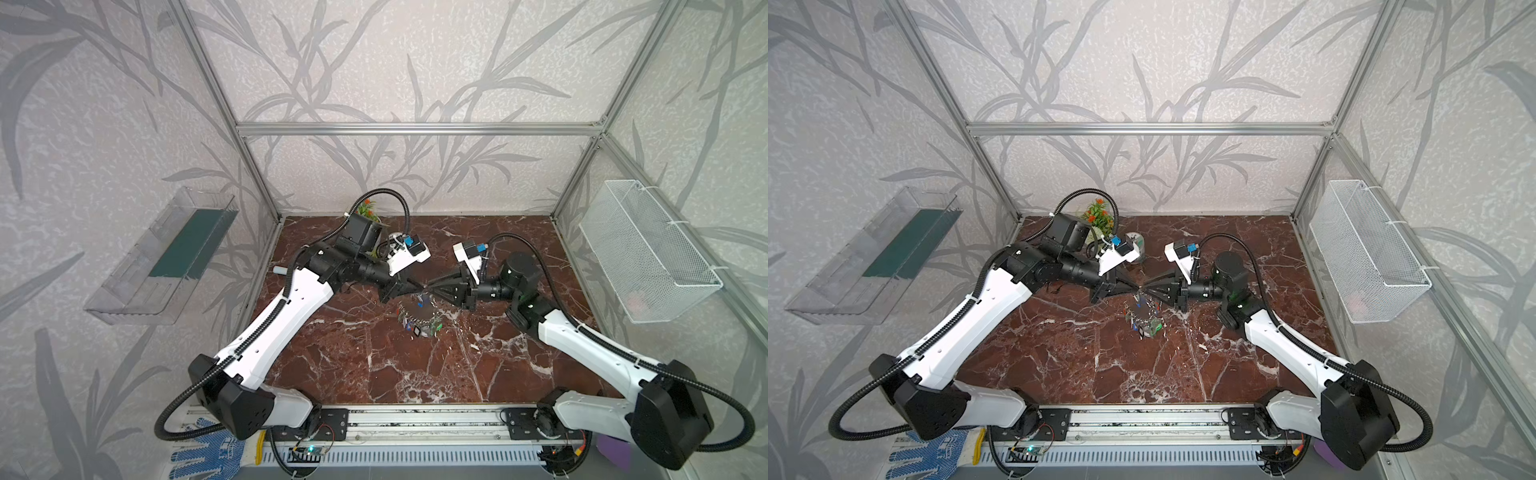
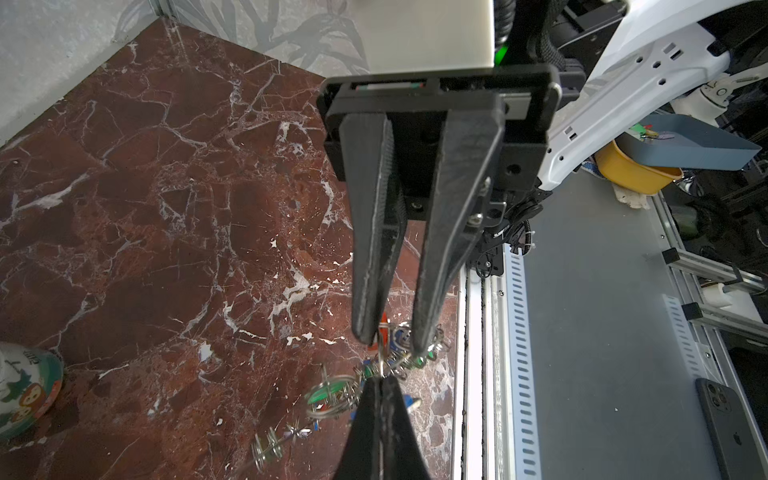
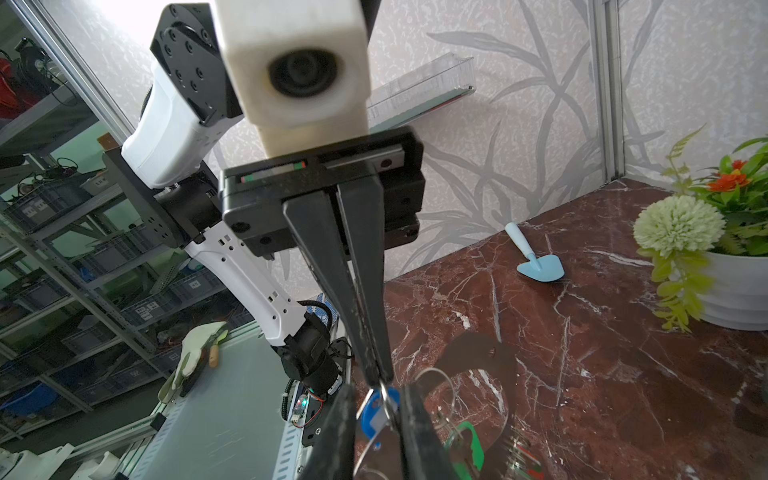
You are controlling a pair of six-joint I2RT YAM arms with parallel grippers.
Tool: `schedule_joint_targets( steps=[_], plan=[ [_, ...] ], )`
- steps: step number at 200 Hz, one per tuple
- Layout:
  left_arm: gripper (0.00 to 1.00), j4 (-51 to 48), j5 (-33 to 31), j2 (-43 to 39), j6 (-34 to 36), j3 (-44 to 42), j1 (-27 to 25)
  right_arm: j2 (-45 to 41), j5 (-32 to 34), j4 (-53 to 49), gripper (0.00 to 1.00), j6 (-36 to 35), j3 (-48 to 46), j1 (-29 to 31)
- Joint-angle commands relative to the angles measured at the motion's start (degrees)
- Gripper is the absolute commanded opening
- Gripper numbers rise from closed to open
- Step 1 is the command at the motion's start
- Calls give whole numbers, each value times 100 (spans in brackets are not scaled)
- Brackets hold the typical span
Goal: Put the keys on the keyring
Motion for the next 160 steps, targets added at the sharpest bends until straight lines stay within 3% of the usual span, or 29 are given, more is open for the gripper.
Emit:
schedule_joint_targets(
  steps=[1,49,160],
  plan=[
    [0,91,317,-14,187,293,-22,47,-102,18,20,-109,187,55],
    [0,39,369,56,196,367,-22,65,-15,-240,17,-342,196,120],
    [0,59,331,144,178,414,-22,-3,103,-519,0,-540,196,164]
  ],
)
